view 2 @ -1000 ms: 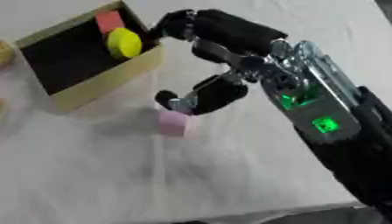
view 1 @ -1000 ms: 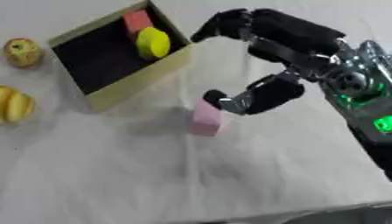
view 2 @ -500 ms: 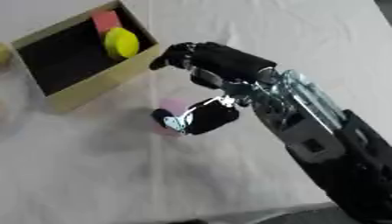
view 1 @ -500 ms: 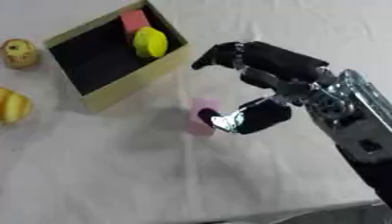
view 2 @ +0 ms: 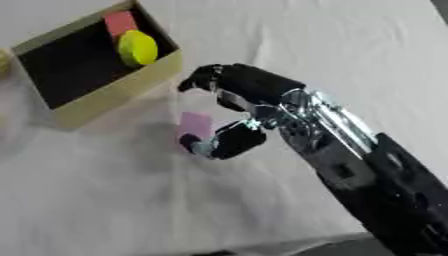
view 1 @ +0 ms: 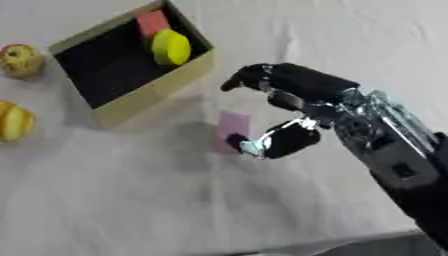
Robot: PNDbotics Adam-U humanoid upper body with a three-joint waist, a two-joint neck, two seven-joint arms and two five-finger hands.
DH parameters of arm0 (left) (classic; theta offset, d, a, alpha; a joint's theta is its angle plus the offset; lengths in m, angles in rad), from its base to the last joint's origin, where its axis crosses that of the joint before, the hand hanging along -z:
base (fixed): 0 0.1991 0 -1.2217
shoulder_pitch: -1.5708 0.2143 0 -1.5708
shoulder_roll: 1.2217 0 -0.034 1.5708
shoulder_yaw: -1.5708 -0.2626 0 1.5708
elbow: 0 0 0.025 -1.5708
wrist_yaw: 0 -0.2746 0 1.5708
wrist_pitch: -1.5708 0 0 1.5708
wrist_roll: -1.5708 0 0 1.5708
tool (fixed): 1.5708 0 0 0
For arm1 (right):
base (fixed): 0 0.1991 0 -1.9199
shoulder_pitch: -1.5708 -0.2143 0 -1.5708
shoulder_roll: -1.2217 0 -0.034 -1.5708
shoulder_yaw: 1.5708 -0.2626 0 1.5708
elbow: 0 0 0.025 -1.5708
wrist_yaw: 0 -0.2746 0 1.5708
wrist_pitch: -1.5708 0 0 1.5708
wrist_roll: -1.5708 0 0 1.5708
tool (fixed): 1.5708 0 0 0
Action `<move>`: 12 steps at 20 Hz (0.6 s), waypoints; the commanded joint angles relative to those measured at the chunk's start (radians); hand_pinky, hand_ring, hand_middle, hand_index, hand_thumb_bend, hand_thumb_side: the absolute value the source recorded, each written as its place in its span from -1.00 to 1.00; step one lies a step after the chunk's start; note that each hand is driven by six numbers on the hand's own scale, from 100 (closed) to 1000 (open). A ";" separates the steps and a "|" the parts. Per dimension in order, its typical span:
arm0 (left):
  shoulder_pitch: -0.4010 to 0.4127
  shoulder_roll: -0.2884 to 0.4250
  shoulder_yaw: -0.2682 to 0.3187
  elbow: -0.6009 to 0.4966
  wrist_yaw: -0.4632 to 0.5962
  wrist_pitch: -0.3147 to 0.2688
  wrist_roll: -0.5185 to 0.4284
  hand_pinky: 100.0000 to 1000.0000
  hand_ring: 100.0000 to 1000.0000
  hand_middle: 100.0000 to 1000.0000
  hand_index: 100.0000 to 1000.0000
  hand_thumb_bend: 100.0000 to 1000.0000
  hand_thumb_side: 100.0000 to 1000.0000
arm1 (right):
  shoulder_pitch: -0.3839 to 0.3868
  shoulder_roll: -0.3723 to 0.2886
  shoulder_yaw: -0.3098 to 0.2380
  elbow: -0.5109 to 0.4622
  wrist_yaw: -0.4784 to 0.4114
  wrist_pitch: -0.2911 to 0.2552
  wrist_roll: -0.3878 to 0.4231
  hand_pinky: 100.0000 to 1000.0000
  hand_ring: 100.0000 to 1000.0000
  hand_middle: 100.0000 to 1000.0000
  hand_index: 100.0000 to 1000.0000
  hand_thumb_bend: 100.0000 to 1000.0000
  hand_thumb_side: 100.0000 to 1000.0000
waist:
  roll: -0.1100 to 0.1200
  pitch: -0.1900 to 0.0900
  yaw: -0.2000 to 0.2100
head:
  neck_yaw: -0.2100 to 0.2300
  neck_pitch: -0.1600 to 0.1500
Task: Pick up objects on the table and place them in the box.
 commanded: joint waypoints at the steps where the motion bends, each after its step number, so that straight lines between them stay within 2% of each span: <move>1: -0.011 0.022 0.010 -0.016 0.002 -0.001 -0.001 0.48 0.57 0.52 0.82 -0.06 0.24 | -0.009 -0.002 -0.001 0.025 0.010 -0.007 0.000 0.75 0.82 0.68 0.79 -0.50 0.00 | 0.007 -0.015 0.002 | -0.004 -0.002; 4: -0.012 0.020 0.010 -0.016 0.003 -0.001 -0.001 0.48 0.57 0.52 0.82 -0.06 0.24 | -0.008 0.004 -0.001 0.059 0.012 -0.008 -0.004 0.75 0.82 0.67 0.78 -0.51 -0.04 | 0.009 -0.012 0.003 | -0.005 -0.005; 12: -0.013 0.017 0.009 -0.016 0.003 -0.001 -0.001 0.48 0.58 0.52 0.80 -0.06 0.25 | -0.010 0.015 0.004 0.098 -0.022 -0.011 -0.001 0.74 0.81 0.66 0.78 -0.53 0.02 | 0.013 -0.005 0.003 | -0.008 -0.006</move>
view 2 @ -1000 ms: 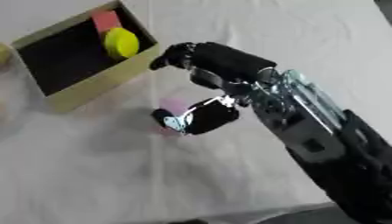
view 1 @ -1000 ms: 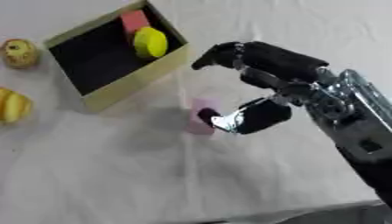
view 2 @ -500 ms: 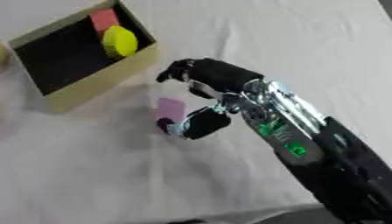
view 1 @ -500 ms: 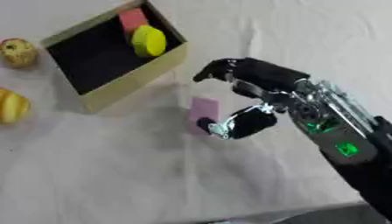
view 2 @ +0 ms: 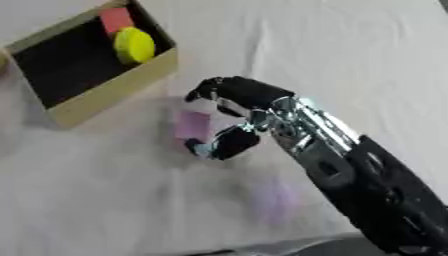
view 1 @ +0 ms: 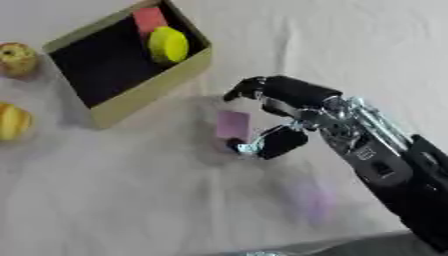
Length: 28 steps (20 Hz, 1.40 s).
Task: Pick up objects on the table and place them in the box.
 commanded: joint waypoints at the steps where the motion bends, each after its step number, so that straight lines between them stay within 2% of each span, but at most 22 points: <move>1: -0.012 0.018 0.010 -0.016 0.003 -0.001 -0.001 0.48 0.58 0.52 0.80 -0.06 0.24 | -0.010 -0.007 -0.003 -0.005 -0.017 -0.002 0.005 0.74 0.81 0.66 0.78 -0.52 0.02 | 0.005 -0.017 0.002 | -0.002 -0.005; 2: -0.013 0.017 0.009 -0.016 0.004 -0.001 -0.001 0.48 0.58 0.52 0.80 -0.06 0.24 | -0.010 -0.006 -0.003 -0.003 -0.017 -0.001 0.007 0.74 0.81 0.66 0.78 -0.55 -0.03 | 0.006 -0.017 0.002 | -0.003 -0.005; 6: -0.015 0.015 0.008 -0.016 0.005 -0.001 -0.002 0.48 0.58 0.52 0.79 -0.06 0.25 | -0.012 0.002 0.000 0.026 -0.007 0.007 0.008 0.73 0.79 0.58 0.77 -0.50 0.00 | 0.005 -0.016 0.002 | -0.006 -0.007; 9: -0.016 0.014 0.008 -0.016 0.005 -0.001 -0.003 0.48 0.58 0.52 0.78 -0.06 0.25 | -0.014 0.008 0.004 0.041 -0.010 0.006 0.004 0.72 0.76 0.38 0.70 -0.50 -0.05 | 0.006 -0.015 0.004 | -0.006 -0.007; 15: -0.016 0.013 0.009 -0.016 0.006 -0.001 -0.002 0.47 0.58 0.52 0.78 -0.07 0.25 | -0.013 0.011 -0.015 0.059 -0.021 -0.014 -0.002 0.69 0.68 0.19 0.53 -0.51 -0.34 | 0.004 -0.015 0.003 | -0.005 -0.006; 19: -0.015 0.013 0.009 -0.016 0.006 0.000 -0.002 0.47 0.58 0.52 0.78 -0.07 0.25 | -0.011 0.017 -0.028 0.082 -0.030 -0.031 -0.015 0.66 0.59 0.09 0.42 -0.57 -0.43 | 0.004 -0.015 0.003 | -0.004 -0.006; 25: -0.015 0.014 0.010 -0.016 0.005 -0.001 -0.002 0.47 0.58 0.52 0.77 -0.06 0.24 | -0.015 0.011 -0.040 0.040 -0.067 -0.008 -0.059 0.64 0.52 0.03 0.34 -0.62 -0.49 | 0.004 -0.018 0.000 | -0.002 -0.007; 28: -0.011 0.016 0.011 -0.016 0.004 -0.001 -0.001 0.47 0.58 0.52 0.77 -0.06 0.25 | -0.045 -0.002 -0.055 -0.039 -0.096 0.004 -0.074 0.62 0.48 0.03 0.33 -0.66 -0.47 | 0.005 -0.021 -0.002 | 0.002 -0.009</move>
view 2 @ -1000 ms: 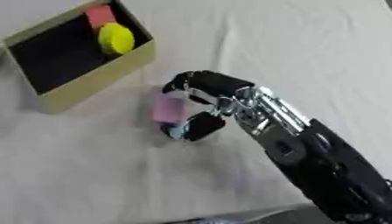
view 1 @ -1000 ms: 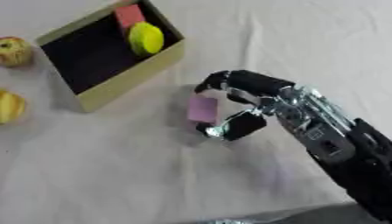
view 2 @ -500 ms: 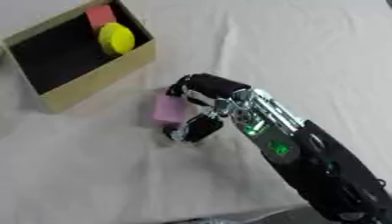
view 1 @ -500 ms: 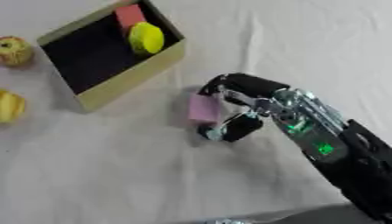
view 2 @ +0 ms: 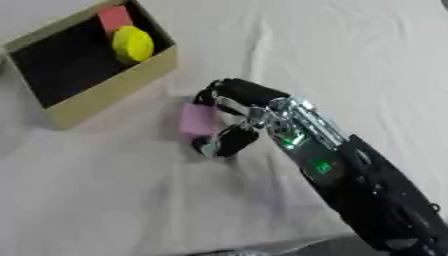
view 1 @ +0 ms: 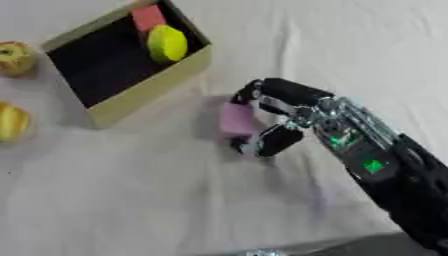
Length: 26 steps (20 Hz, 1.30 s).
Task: Pick up objects on the table and place them in the box.
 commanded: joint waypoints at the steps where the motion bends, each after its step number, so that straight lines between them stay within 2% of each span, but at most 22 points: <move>1: -0.006 0.017 0.012 -0.016 0.001 0.000 0.000 0.47 0.58 0.52 0.77 -0.06 0.25 | -0.041 -0.033 -0.029 -0.102 -0.037 0.018 -0.011 0.62 0.48 0.03 0.33 -0.67 -0.46 | 0.004 -0.025 -0.002 | 0.005 -0.009; 5: -0.005 0.018 0.011 -0.016 0.001 0.000 0.000 0.47 0.58 0.53 0.77 -0.06 0.24 | -0.112 -0.045 -0.058 -0.179 -0.077 0.054 0.003 0.62 0.46 0.02 0.32 -0.68 -0.47 | 0.005 -0.028 -0.005 | 0.006 -0.010; 10: -0.009 0.018 0.008 -0.016 0.002 -0.001 -0.003 0.47 0.58 0.53 0.78 -0.06 0.24 | -0.241 -0.017 -0.062 -0.161 -0.076 0.068 0.005 0.63 0.46 0.02 0.32 -0.67 -0.51 | 0.005 -0.028 0.000 | -0.006 -0.013; 18: -0.024 0.015 0.004 -0.016 0.008 -0.002 -0.007 0.48 0.59 0.53 0.78 -0.06 0.24 | -0.404 0.050 -0.076 0.023 -0.133 0.058 0.001 0.64 0.46 0.04 0.34 -0.73 -0.44 | -0.003 -0.021 0.021 | -0.025 -0.012; 26: -0.052 0.018 -0.002 -0.016 0.012 -0.006 -0.010 0.48 0.59 0.53 0.78 -0.06 0.24 | -0.510 0.107 -0.093 0.299 -0.147 -0.031 -0.027 0.65 0.48 0.06 0.35 -0.71 -0.44 | -0.017 -0.002 0.046 | -0.032 -0.016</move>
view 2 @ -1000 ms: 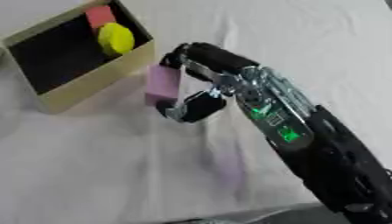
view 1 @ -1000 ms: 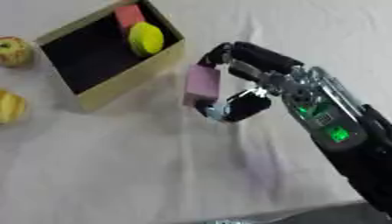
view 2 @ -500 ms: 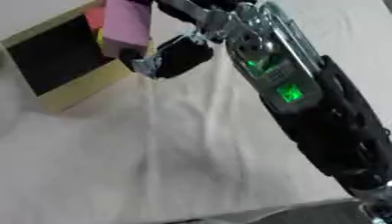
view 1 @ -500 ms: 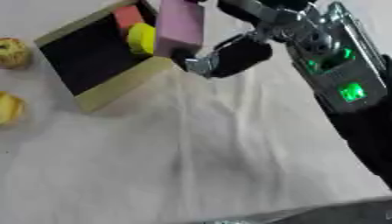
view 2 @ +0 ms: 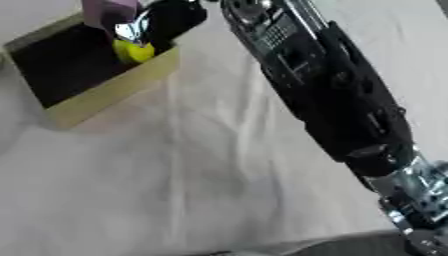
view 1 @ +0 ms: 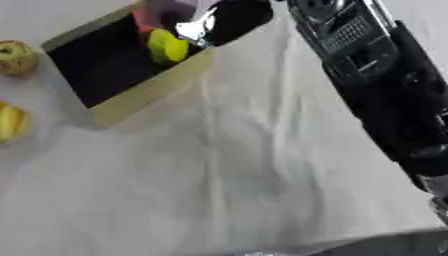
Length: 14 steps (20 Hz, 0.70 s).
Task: Pick up objects on the table and place them in the box.
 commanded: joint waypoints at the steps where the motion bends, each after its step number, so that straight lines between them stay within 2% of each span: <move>1: -0.023 0.018 0.002 -0.016 0.004 -0.004 -0.003 0.48 0.59 0.53 0.78 -0.06 0.24 | -0.043 0.020 -0.020 0.096 -0.001 -0.046 -0.018 0.65 0.48 0.06 0.35 -0.71 -0.44 | 0.002 -0.016 0.008 | -0.005 -0.012; 8: -0.054 0.015 -0.001 -0.016 0.007 -0.011 -0.002 0.48 0.59 0.53 0.78 -0.05 0.23 | -0.087 0.111 -0.029 0.248 0.067 -0.141 -0.065 0.65 0.49 0.06 0.35 -0.69 -0.46 | -0.009 0.005 0.039 | -0.028 -0.029; 14: -0.067 0.009 -0.005 -0.016 0.011 -0.012 -0.003 0.48 0.59 0.53 0.78 -0.04 0.22 | -0.075 0.183 -0.044 0.369 0.165 -0.187 -0.130 0.65 0.53 0.11 0.40 -0.62 -0.50 | -0.012 0.010 0.053 | -0.047 -0.049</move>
